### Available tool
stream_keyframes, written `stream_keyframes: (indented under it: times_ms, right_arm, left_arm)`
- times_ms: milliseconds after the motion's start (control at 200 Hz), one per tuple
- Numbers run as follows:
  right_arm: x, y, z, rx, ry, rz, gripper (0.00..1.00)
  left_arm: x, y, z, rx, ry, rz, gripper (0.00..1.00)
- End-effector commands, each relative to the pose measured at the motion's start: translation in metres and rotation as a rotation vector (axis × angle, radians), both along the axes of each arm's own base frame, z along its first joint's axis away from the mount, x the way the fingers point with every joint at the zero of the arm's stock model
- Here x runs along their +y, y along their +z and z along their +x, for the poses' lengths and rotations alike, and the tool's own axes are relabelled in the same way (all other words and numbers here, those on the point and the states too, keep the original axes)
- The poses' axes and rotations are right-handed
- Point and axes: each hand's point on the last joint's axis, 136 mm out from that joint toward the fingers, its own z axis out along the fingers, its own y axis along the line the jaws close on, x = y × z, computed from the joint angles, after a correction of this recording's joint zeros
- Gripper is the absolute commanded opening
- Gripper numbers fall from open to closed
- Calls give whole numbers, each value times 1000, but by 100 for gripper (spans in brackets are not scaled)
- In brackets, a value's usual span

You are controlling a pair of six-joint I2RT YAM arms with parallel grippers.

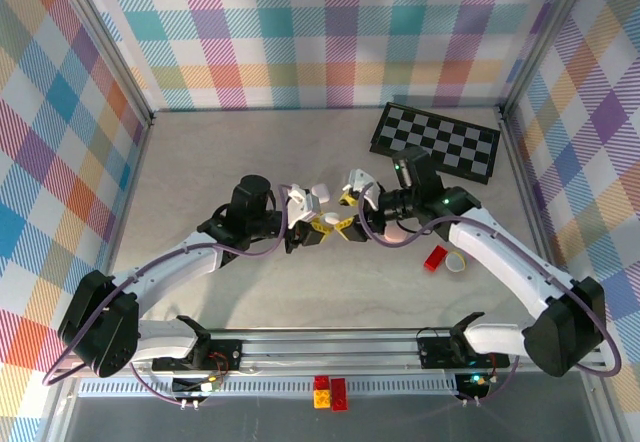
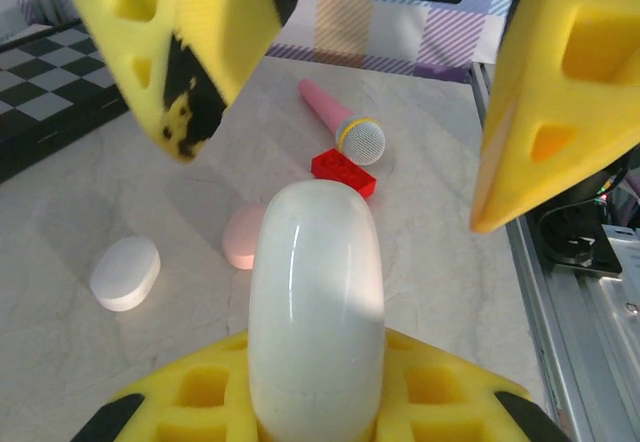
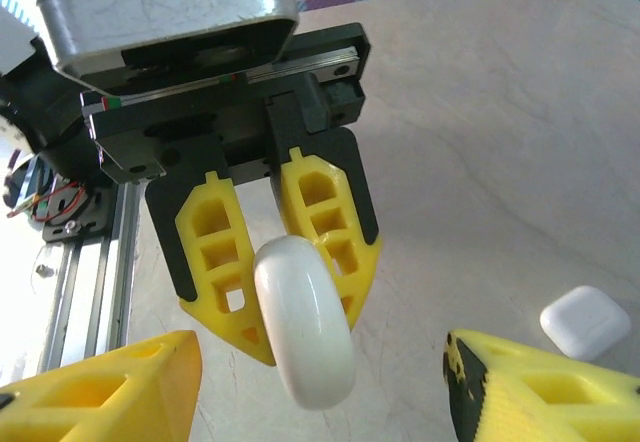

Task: Insert the wireless bluetooth earbuds into the charging case

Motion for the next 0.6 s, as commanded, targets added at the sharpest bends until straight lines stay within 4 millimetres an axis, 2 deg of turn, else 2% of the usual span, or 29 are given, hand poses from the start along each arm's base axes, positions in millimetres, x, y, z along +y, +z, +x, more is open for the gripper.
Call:
stream_keyframes:
  times_ms: [0, 65, 140, 240, 395, 530, 595]
  right_arm:
    - [10, 10, -10, -55, 115, 46, 63]
    - [11, 7, -7, -50, 108, 45, 60]
    - [12, 5, -7, -33, 108, 41, 51]
    - [11, 1, -8, -16, 113, 25, 46]
    - [9, -5, -9, -10, 111, 6, 45]
    - [9, -7, -8, -10, 109, 4, 35]
    - [8, -9, -7, -16, 103, -2, 20]
  left_arm:
    - [-5, 22, -7, -29, -49, -41, 0]
    - [-6, 24, -6, -34, -50, -49, 0]
    - [-7, 26, -6, -39, -49, -52, 0]
    - [-7, 26, -6, -45, -46, -55, 0]
    - [-7, 29, -4, -53, -42, -65, 0]
    - [-8, 31, -2, -55, -35, -71, 0]
    - [-9, 31, 0, -57, -29, -70, 0]
